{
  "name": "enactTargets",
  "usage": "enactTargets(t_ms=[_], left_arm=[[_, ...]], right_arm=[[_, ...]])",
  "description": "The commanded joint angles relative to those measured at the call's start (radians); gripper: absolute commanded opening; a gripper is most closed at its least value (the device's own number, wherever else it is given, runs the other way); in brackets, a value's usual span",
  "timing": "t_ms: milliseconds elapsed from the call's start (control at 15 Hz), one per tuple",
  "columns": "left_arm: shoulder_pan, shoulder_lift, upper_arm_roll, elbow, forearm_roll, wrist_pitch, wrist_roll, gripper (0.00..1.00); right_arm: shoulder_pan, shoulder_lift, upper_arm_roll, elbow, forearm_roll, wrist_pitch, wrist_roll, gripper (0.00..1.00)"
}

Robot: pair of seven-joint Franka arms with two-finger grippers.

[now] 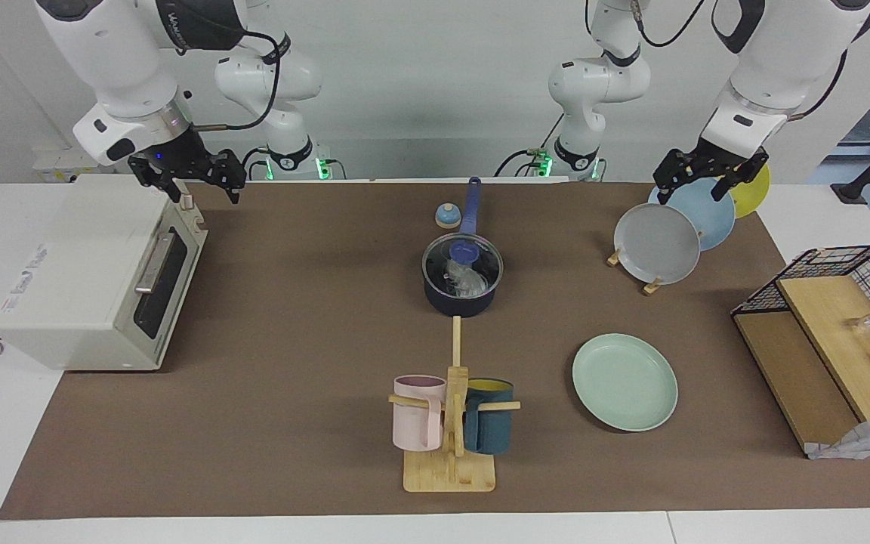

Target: Transfer vermicelli from plate to pot

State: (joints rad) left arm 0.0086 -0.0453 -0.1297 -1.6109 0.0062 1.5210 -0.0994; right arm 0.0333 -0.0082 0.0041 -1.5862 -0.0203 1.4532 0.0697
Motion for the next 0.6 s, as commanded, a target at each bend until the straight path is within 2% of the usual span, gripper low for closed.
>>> enactTargets(t_ms=[0, 533], left_arm=[[0.016, -0.004, -0.011, -0.001, 0.014, 0.001, -0.002, 1.00], [0.016, -0.004, -0.011, -0.001, 0.014, -0.001, -0.002, 1.00]], right_arm=[[-0.010, -0.027, 0.007, -0.023, 0.011, 0.021, -0.022, 1.00], [-0.043, -0.024, 0.005, -0.012, 0.020, 0.018, -0.031, 1.00]])
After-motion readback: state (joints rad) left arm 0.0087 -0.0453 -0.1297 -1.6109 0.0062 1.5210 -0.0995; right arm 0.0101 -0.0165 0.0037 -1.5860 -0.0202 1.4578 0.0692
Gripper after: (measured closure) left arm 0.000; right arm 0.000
